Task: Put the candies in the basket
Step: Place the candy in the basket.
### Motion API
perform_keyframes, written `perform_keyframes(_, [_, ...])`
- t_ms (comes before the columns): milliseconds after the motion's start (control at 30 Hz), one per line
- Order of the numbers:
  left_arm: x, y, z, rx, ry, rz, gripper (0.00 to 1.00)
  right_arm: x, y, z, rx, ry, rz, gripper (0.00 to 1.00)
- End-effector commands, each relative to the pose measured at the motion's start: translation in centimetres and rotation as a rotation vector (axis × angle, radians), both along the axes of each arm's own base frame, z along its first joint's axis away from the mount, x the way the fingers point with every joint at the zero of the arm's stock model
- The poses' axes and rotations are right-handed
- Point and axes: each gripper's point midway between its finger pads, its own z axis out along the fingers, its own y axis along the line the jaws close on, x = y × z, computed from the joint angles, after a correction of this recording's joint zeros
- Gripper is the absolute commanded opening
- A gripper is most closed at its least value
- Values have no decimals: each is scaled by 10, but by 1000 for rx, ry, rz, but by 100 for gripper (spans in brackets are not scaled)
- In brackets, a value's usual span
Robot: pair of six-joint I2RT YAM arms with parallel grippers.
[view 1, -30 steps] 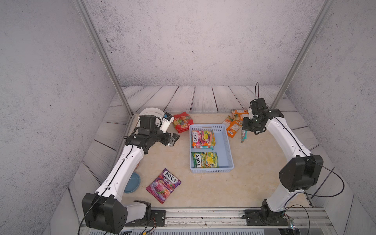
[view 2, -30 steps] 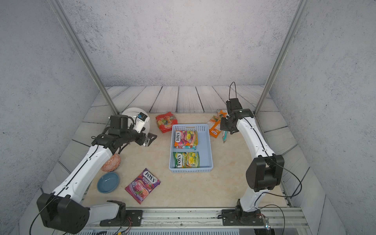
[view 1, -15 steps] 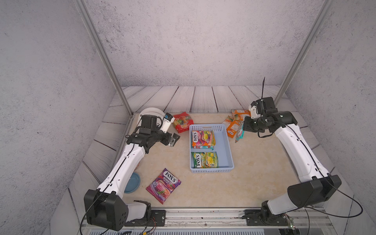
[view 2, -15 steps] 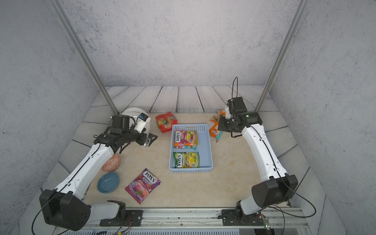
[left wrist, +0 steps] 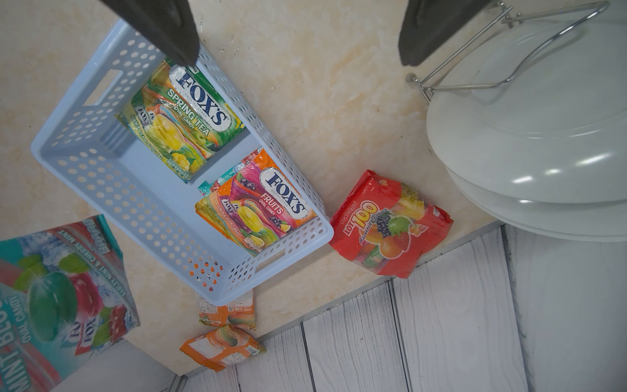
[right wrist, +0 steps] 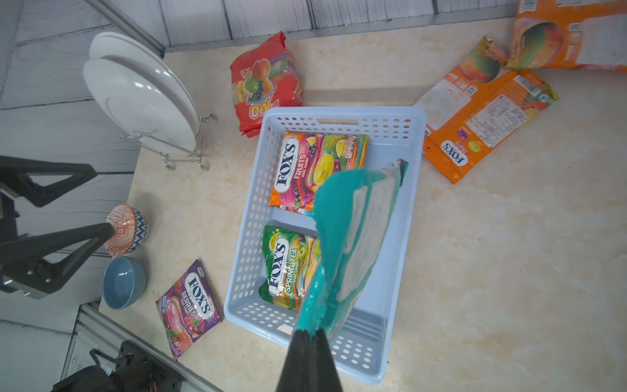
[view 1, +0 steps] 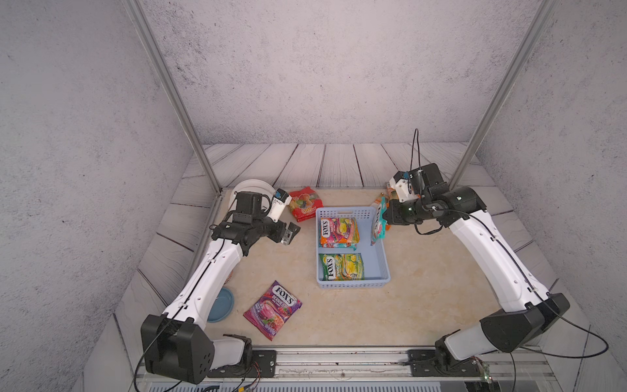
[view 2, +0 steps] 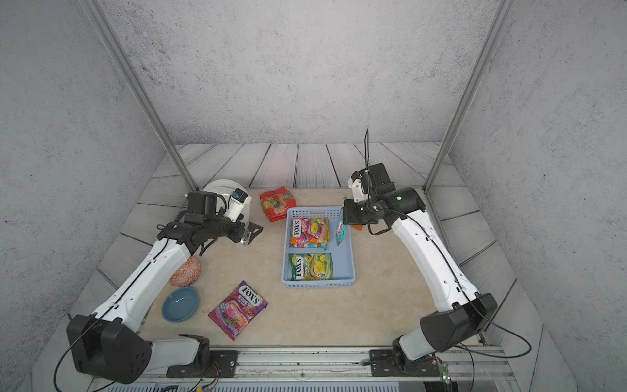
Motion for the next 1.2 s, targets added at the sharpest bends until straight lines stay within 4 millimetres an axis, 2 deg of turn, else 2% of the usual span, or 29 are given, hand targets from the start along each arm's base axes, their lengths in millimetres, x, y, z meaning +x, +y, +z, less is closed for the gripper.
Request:
perform_keyframes(0, [0, -3, 8, -17, -15, -17, 98, -8, 11, -10, 10, 33, 32, 0])
perform_keyframes(167, [2, -3, 2, -10, -10, -15, 98, -13, 14, -33, -30, 86, 56, 0])
perform_keyframes(300, [1, -3, 7, -18, -8, -17, 99, -18, 14, -49, -48, 130, 62, 0])
perform_keyframes(433, [2, -2, 1, -8, -9, -15, 98, -26, 12, -66, -83, 184, 85, 0])
perform_keyframes(567, [1, -3, 7, -14, -9, -16, 98, -34, 13, -79, -89, 257, 86, 0])
perform_keyframes(667, [1, -3, 1, -11, -9, -18, 98, -37, 13, -89, -99, 276, 84, 0])
perform_keyframes(1067, [-1, -3, 7, -17, -12, -18, 98, -44, 21, -102, -113, 321, 79, 0])
perform_keyframes(1167, [0, -1, 2, -5, -16, -17, 98, -43, 19, -102, -127, 307, 75, 0])
